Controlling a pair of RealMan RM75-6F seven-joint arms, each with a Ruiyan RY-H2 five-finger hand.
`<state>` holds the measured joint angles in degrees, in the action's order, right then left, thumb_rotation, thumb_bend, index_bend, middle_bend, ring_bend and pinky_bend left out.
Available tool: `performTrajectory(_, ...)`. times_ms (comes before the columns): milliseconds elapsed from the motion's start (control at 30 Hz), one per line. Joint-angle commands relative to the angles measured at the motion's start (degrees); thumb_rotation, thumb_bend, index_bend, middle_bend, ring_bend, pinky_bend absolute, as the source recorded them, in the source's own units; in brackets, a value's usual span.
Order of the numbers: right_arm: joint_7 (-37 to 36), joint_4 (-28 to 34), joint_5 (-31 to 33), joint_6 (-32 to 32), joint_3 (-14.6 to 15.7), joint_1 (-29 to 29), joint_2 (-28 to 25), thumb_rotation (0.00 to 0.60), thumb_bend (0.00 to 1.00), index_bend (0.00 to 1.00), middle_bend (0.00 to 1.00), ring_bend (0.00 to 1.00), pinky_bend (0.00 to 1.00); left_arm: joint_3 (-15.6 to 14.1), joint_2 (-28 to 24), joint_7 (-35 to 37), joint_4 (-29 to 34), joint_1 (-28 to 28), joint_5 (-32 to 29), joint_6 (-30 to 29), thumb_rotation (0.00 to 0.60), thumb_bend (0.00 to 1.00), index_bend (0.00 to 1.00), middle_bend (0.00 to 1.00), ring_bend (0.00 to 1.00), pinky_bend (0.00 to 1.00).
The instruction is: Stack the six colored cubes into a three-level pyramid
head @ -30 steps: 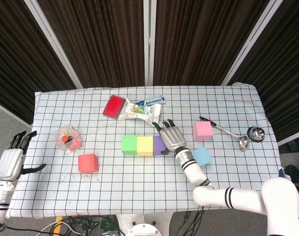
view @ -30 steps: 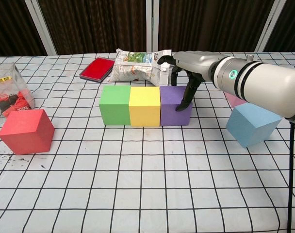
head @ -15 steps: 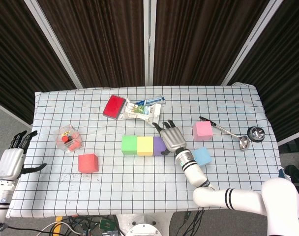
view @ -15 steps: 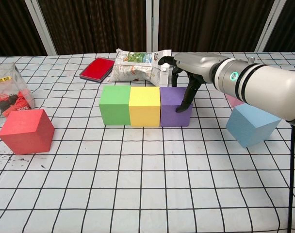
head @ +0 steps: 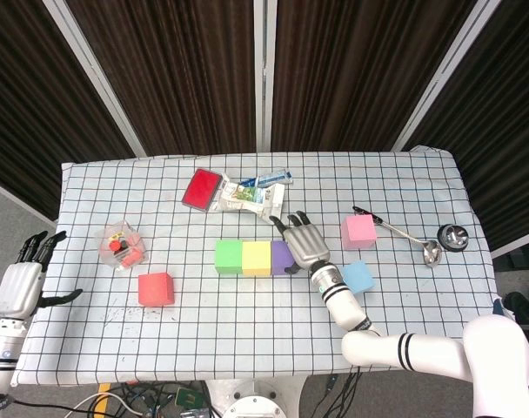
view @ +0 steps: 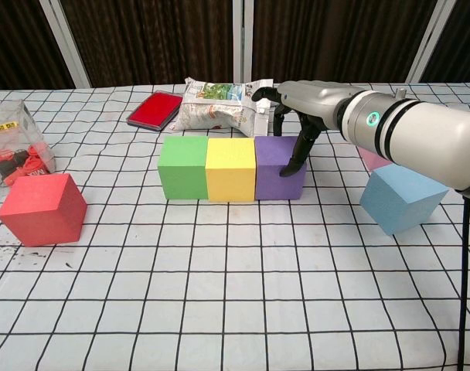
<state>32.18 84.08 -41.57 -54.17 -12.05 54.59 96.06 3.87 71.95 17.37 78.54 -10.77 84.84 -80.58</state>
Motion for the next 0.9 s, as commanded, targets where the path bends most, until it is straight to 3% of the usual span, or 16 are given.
performTrajectory(33, 0.09, -0.08, 0.07, 0.01, 0.05, 0.04, 0.08, 0.6, 0.08, 0.0, 0.55, 0.1, 0.0, 0.02, -0.01, -0.03, 0.0, 0.01, -0.02, -0.02, 0.6, 0.0, 0.08, 0.14, 0.0, 0.0)
performTrajectory(467, -0.6, -0.43, -0.4, 0.19, -0.08, 0.01, 0.26, 0.6, 0.08, 0.0, 0.52, 0.1, 0.0, 0.15, -0.19, -0.44, 0.26, -0.05, -0.14, 0.0, 0.6, 0.0, 0.08, 0.14, 0.0, 0.0)
performTrajectory(900, -0.94, -0.81, -0.56, 1.39, 0.21, 0.21, 0.25, 0.6, 0.07, 0.0, 0.37, 0.09, 0.0, 0.05, 0.02, -0.21, -0.17, -0.03, -0.29, 0.29, 0.6, 0.0, 0.08, 0.14, 0.0, 0.0)
